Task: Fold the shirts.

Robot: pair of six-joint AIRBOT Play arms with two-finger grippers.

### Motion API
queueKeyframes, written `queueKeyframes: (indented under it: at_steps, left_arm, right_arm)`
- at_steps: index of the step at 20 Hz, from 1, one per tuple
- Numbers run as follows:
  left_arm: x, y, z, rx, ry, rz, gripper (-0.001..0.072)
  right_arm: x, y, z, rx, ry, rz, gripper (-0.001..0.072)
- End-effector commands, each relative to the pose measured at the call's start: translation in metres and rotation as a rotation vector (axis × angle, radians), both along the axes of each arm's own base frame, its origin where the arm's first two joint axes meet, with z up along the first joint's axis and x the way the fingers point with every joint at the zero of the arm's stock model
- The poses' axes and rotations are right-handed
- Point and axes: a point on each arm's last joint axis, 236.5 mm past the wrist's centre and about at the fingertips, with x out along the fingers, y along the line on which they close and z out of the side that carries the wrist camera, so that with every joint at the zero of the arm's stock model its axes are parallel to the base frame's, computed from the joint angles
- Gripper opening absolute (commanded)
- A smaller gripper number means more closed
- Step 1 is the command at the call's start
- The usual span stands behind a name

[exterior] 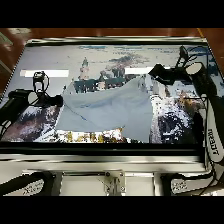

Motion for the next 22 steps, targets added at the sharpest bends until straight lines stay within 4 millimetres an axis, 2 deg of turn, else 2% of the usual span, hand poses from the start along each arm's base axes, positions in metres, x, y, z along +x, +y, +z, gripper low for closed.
queueKeyframes:
  at_steps: [1,2,4,5,6,7,10,12,14,17,22]
  left_arm:
    - [-0.089,0.046,-0.011,0.079,0.407,-0.020,0.0602]
    - [-0.116,0.044,-0.019,-0.002,0.506,0.026,0.0603]
    - [-0.143,0.034,-0.042,-0.176,0.582,0.121,0.0612]
    - [-0.149,0.025,-0.053,-0.265,0.584,0.160,0.0618]
    - [-0.150,0.016,-0.061,-0.339,0.573,0.180,0.0651]
    - [-0.147,0.008,-0.066,-0.406,0.547,0.207,0.0720]
    - [-0.116,0.001,-0.068,-0.519,0.407,0.267,0.0720]
    - [-0.095,0.000,-0.065,-0.559,0.323,0.293,0.0720]
    - [-0.090,0.005,-0.073,-0.550,0.314,0.309,0.0720]
    - [-0.094,0.004,-0.089,-0.556,0.360,0.317,0.0720]
    - [-0.090,0.001,-0.100,-0.570,0.370,0.329,0.0704]
  right_arm:
    - [-0.053,-0.047,-0.005,-0.195,0.141,0.088,0.0545]
    - [-0.078,-0.066,-0.014,-0.256,0.236,0.114,0.0478]
    - [-0.118,-0.086,-0.030,-0.302,0.393,0.178,0.0480]
    - [-0.131,-0.087,-0.035,-0.292,0.435,0.213,0.0482]
    - [-0.142,-0.085,-0.041,-0.265,0.469,0.230,0.0515]
    - [-0.148,-0.079,-0.047,-0.222,0.489,0.243,0.0514]
    - [-0.156,-0.052,-0.057,-0.105,0.486,0.287,0.0515]
    - [-0.158,-0.043,-0.064,-0.062,0.486,0.287,0.0514]
    - [-0.161,-0.043,-0.071,-0.059,0.497,0.282,0.0514]
    - [-0.162,-0.043,-0.073,-0.061,0.500,0.281,0.0515]
    - [-0.161,-0.043,-0.072,-0.058,0.499,0.279,0.0514]
